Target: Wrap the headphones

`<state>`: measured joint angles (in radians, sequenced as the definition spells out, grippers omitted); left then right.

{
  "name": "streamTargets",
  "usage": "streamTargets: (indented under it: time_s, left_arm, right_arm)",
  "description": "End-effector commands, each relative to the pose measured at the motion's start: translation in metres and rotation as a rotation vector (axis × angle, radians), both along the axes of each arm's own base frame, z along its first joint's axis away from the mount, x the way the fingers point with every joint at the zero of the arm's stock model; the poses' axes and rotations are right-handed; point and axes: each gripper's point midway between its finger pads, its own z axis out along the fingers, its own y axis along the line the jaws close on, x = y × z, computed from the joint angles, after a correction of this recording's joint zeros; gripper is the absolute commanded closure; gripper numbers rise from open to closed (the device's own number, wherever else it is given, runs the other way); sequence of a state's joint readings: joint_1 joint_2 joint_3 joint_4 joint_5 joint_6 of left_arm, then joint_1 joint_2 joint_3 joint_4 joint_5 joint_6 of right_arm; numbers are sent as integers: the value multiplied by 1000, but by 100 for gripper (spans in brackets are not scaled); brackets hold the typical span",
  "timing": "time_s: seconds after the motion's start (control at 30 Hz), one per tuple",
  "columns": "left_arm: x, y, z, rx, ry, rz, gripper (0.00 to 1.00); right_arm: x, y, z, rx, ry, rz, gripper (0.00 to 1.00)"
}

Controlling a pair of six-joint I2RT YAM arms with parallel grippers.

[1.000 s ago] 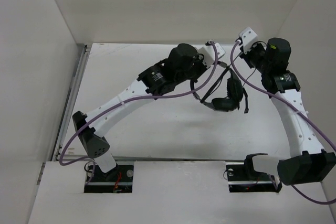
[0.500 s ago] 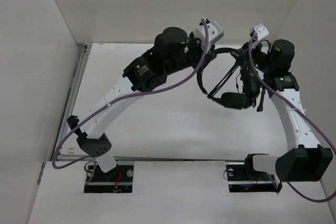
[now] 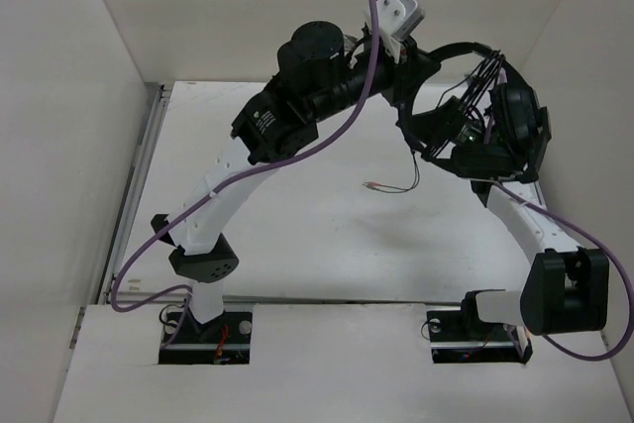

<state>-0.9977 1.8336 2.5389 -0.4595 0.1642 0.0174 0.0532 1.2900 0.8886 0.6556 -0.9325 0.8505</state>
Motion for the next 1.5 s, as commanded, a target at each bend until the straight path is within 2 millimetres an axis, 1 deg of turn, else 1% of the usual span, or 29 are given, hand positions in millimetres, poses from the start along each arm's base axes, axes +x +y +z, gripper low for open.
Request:
streamTargets:
  time_s: [0.0, 0.1, 0.23, 0.37, 0.47, 0.6, 0.73, 0.93, 1.03, 1.17, 1.2, 1.27, 1.37, 1.47]
  left_arm:
    - [-8, 19, 75, -232, -92, 21, 98]
    - [5, 26, 88, -269, -137, 86, 98]
    - [22, 38, 101, -308, -179, 181, 98]
    - [43, 53, 111, -340, -226, 316, 98]
    - [52, 64, 119, -364, -260, 379, 97]
    - [61, 77, 127, -386, -290, 451, 97]
    - [71, 88, 132, -399, -322, 531, 97]
    - [90, 103, 132, -399, -355, 659, 97]
    - [101, 107, 128, -387, -362, 699, 97]
    - [116, 109, 118, -356, -368, 750, 97]
    - [123, 111, 115, -347, -372, 774, 97]
    - [134, 114, 108, -323, -376, 812, 97]
    - [152, 121, 99, -298, -382, 869, 97]
    - [166, 124, 90, -267, -390, 904, 97]
  right_arm:
    - [-22, 5, 46, 142, -76, 70, 61]
    - [-26, 10, 39, 141, -53, 82, 59]
    - [-37, 18, 23, 139, -5, 106, 57]
    - [-51, 27, 9, 121, 18, 146, 56]
    - [-61, 32, 3, 102, 24, 176, 56]
    - [-76, 40, -2, 77, 22, 230, 56]
    - [-89, 48, -1, 66, 9, 282, 56]
    - [-103, 55, 4, 57, -22, 326, 57]
    - [-109, 57, 6, 49, -43, 343, 60]
    - [-116, 60, 11, 26, -96, 374, 80]
    - [-118, 60, 12, 16, -107, 382, 85]
    - [-118, 61, 13, -11, -125, 387, 92]
    - [-118, 61, 11, -68, -119, 389, 97]
    - [-118, 62, 4, -130, -111, 383, 98]
